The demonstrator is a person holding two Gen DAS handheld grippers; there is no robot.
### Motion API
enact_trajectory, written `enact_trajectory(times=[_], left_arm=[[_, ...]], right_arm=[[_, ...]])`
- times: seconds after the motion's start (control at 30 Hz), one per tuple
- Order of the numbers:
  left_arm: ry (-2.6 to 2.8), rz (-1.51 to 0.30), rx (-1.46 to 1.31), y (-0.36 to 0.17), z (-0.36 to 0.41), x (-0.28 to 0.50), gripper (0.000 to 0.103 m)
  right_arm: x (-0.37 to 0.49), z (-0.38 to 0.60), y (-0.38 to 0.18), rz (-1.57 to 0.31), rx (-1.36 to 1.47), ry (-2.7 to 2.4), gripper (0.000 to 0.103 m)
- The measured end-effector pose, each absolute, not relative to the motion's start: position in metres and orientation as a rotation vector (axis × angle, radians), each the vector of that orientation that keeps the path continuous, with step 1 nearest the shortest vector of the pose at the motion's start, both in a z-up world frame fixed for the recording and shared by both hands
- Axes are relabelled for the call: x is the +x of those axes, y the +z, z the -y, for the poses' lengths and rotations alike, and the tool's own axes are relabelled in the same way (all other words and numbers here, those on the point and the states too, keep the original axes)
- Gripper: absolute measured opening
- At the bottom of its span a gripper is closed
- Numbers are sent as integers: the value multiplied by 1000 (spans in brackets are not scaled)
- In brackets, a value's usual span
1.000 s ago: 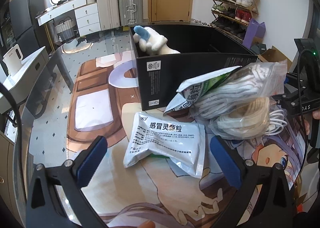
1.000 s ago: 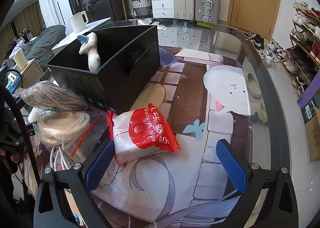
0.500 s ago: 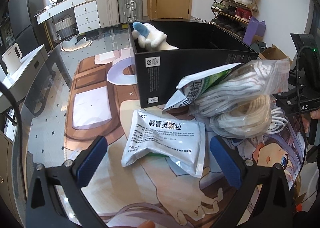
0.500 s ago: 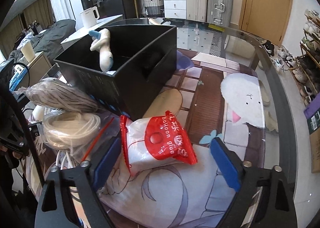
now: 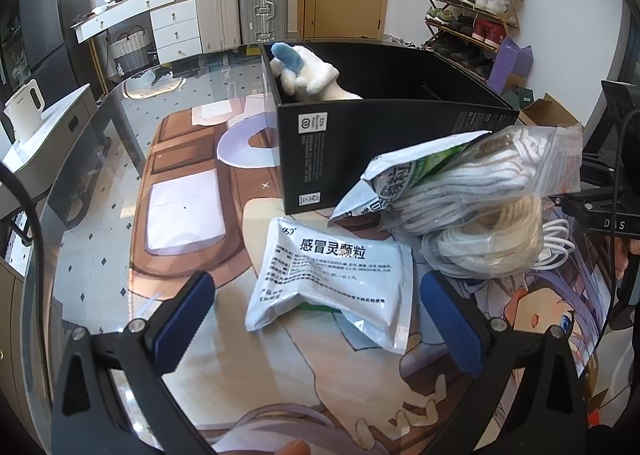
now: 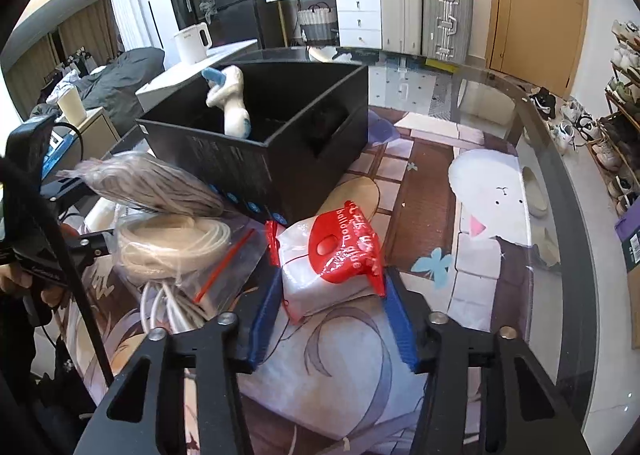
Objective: Organize soft objects
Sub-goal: 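Close the right gripper on the red-labelled white bag, then grasp the white medicine packet with the left gripper while right lifts the red bag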
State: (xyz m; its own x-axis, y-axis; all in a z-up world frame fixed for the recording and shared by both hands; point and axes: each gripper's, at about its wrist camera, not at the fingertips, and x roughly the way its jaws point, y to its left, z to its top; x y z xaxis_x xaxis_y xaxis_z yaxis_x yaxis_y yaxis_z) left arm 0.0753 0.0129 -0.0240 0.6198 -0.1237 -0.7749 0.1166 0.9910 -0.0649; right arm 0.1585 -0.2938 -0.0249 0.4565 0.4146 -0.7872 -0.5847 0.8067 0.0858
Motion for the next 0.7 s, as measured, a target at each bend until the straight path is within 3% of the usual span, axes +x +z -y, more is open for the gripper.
enact_trajectory(times=[0.7], left_arm=[[-136,-925,16,-30,-6,82,103]], right_arm=[[143,315,-20,-880,-147,628,47]])
